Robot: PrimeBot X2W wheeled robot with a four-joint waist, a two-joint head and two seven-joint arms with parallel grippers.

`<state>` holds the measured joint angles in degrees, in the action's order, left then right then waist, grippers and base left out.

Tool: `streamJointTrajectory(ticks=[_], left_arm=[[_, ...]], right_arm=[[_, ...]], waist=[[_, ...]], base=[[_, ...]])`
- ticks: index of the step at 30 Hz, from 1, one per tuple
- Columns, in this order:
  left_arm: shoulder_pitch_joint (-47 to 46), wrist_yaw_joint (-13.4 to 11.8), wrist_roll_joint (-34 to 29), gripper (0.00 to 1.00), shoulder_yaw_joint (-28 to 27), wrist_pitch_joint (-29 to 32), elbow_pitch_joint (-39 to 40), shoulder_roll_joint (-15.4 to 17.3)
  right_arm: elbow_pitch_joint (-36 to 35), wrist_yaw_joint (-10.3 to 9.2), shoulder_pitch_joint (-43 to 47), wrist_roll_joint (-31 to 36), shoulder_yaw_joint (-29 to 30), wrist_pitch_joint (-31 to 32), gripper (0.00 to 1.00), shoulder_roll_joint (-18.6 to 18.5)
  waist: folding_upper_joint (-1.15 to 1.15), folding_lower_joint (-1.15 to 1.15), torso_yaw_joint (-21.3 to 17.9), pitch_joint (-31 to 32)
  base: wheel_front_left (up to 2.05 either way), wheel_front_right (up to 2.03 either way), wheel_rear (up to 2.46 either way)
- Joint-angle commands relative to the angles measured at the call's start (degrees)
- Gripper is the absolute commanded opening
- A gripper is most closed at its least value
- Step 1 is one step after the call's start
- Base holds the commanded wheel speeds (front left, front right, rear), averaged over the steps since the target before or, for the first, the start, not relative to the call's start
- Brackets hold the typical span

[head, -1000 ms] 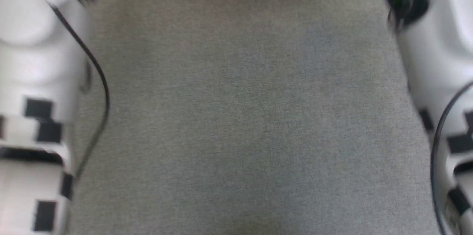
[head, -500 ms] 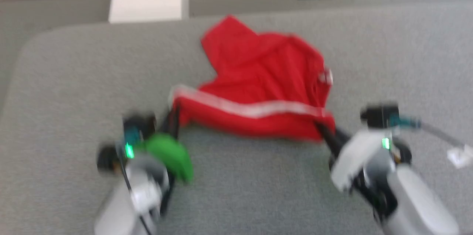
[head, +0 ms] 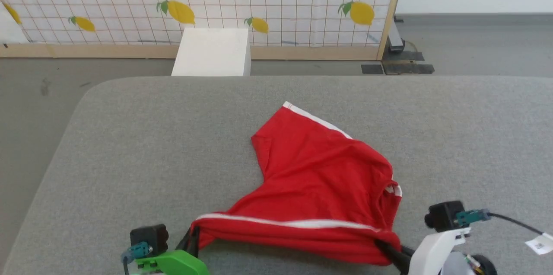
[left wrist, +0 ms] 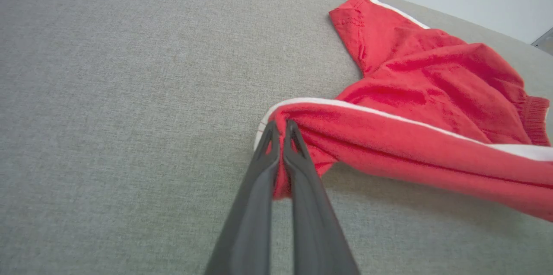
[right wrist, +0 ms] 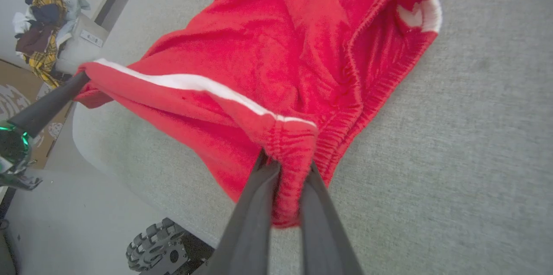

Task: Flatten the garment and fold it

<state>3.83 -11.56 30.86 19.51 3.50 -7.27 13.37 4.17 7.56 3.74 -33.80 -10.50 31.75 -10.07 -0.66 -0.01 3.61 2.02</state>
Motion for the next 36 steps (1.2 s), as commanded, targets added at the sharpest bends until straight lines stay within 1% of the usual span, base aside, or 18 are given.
streamJointTrajectory(ticks=[1, 3, 5, 7, 9, 10, 15, 18, 24, 28, 36], left_arm=[[0.1, -0.6, 0.0, 0.00, -0.3, 0.2, 1.5, 0.9], [-1.0, -0.7, -0.5, 0.00, -0.3, 0.5, 3.3, 1.4], [-3.4, -0.3, -1.1, 0.00, 0.1, 1.1, 4.0, 1.8], [-6.9, 0.7, -1.6, 0.00, 0.5, 1.7, 3.5, 2.1], [-11.3, 2.2, -1.8, 0.00, 1.1, 2.4, 1.7, 2.1], [-16.7, 3.9, -2.1, 0.00, 1.6, 2.8, -1.3, 1.8], [-27.9, 7.5, -3.3, 0.00, 3.5, 3.4, -9.7, 0.7], [-34.3, 9.0, -3.8, 0.00, 3.8, 2.9, -14.7, 0.1], [-44.9, 10.7, -5.5, 0.00, 4.6, 1.3, -22.2, -1.1], [-50.4, 11.6, -6.2, 0.00, 5.0, 0.2, -26.5, -1.8], [-56.3, 13.4, -6.6, 0.00, 6.4, -1.6, -34.9, -3.8]], right_arm=[[-1.5, -0.08, 0.4, 1.0, 1.5, 0.2, 0.00, 0.4], [-3.5, -0.08, 0.3, 2.1, 3.2, 0.5, 0.00, 1.4], [-4.7, -0.08, -0.3, 3.1, 4.7, 0.6, 0.00, 2.6], [-5.6, -0.08, -1.2, 4.1, 5.6, 1.0, 0.00, 3.4], [-6.1, -0.08, -2.4, 4.2, 6.2, 1.4, 0.00, 4.2], [-6.4, -0.08, -3.8, 4.4, 6.5, 1.6, 0.00, 4.7], [-6.3, -0.08, -7.2, 4.9, 7.0, 0.9, 0.00, 5.3], [-6.0, -0.08, -9.8, 5.1, 7.0, -0.1, 0.00, 5.8], [-4.6, -0.08, -14.7, 4.4, 5.9, -1.7, 0.00, 6.5], [-3.9, -0.08, -16.7, 4.3, 5.7, -2.5, 0.00, 6.7], [-3.5, -0.08, -17.1, 3.9, 6.0, -3.1, 0.00, 6.9]], waist=[[0.66, 0.01, -0.5, -0.3], [0.66, 0.01, -0.9, -0.9], [0.66, 0.01, -1.3, -1.8], [0.66, 0.01, -1.6, -3.3], [0.66, 0.01, -1.9, -5.2], [0.66, 0.01, -2.6, -7.6], [0.66, 0.01, -4.8, -12.5], [0.66, 0.01, -6.7, -15.9], [0.66, 0.01, -10.0, -21.2], [0.66, 0.01, -11.5, -24.2], [0.66, 0.01, -12.7, -27.1]], base=[[0.00, 0.00, 0.00], [0.00, 0.00, 0.00], [0.00, 0.00, 0.00], [0.00, 0.00, 0.00], [0.00, 0.00, 0.00], [0.00, 0.00, 0.00], [0.00, 0.00, 0.00], [0.00, 0.00, 0.00], [0.00, 0.00, 0.00], [0.00, 0.00, 0.00], [0.00, 0.00, 0.00]])
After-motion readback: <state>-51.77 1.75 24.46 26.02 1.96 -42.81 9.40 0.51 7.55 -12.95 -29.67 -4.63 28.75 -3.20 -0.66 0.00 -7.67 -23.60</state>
